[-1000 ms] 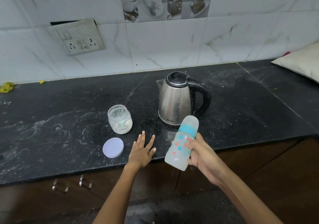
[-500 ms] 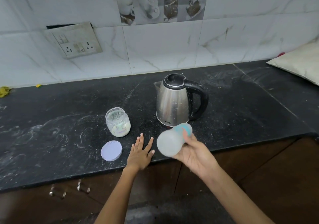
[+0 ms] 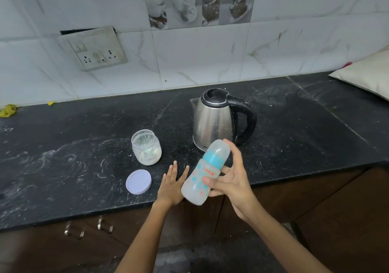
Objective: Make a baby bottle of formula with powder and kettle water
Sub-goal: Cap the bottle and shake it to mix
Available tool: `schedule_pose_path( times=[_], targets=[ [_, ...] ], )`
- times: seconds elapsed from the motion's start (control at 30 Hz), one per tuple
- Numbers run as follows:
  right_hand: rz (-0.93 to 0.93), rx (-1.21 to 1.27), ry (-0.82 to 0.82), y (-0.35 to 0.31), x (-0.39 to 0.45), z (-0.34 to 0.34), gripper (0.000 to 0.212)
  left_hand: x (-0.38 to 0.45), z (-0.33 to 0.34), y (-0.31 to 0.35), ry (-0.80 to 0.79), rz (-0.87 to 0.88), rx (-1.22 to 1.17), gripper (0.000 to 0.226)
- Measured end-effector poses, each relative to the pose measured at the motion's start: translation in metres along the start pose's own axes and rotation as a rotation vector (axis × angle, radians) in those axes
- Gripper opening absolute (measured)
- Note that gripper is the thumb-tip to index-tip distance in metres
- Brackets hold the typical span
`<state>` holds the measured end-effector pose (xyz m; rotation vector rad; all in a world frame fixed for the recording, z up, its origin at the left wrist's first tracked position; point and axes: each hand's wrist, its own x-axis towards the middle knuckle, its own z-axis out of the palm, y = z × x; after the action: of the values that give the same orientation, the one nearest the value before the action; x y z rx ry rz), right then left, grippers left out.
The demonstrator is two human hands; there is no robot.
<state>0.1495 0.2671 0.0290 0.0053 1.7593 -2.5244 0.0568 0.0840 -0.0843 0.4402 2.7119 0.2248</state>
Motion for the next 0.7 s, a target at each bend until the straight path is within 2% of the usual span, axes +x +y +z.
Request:
schedule_pose_path(
  times=[0.07, 0.17, 0.2, 0.3, 0.33, 0.4, 0.47, 0.57, 0.6, 0.7],
  targets=[
    [-0.027, -0.033, -0.019, -0.003, 0.0, 0.0, 0.098, -0.001, 0.0, 0.0, -0.008, 0.007, 0.022, 0.073],
    [-0.054, 0.026, 0.112, -0.008, 0.005, -0.006, 0.096, 0.0, 0.0, 0.001, 0.02, -0.009, -0.052, 0.062],
    [-0.04, 0.017, 0.108, -0.007, 0.005, -0.006, 0.096, 0.001, 0.0, 0.001, 0.019, -0.012, -0.054, 0.063],
    [0.049, -0.069, -0.061, 0.001, -0.003, -0.003, 0.097, 0.001, 0.002, -0.001, -0.004, 0.001, 0.017, 0.07],
    [0.041, -0.064, -0.051, 0.001, -0.003, -0.003, 0.096, 0.002, 0.003, -0.001, -0.001, 0.0, 0.015, 0.069],
    [-0.005, 0.038, 0.092, -0.005, 0.002, -0.006, 0.094, 0.003, 0.003, -0.001, 0.023, -0.009, -0.029, 0.062],
    [-0.017, 0.092, 0.159, -0.006, 0.005, -0.011, 0.093, 0.003, 0.003, 0.001, 0.03, -0.011, -0.049, 0.06],
    [0.077, -0.051, -0.02, 0.006, -0.005, -0.009, 0.095, 0.003, 0.003, -0.001, 0.005, 0.0, -0.011, 0.068],
    [0.076, -0.057, -0.026, 0.006, -0.006, -0.009, 0.094, 0.004, 0.003, -0.001, 0.011, 0.0, -0.012, 0.068],
    [-0.001, 0.061, 0.188, -0.003, 0.005, -0.018, 0.091, 0.003, 0.004, 0.002, 0.054, -0.013, -0.049, 0.059]
  ],
)
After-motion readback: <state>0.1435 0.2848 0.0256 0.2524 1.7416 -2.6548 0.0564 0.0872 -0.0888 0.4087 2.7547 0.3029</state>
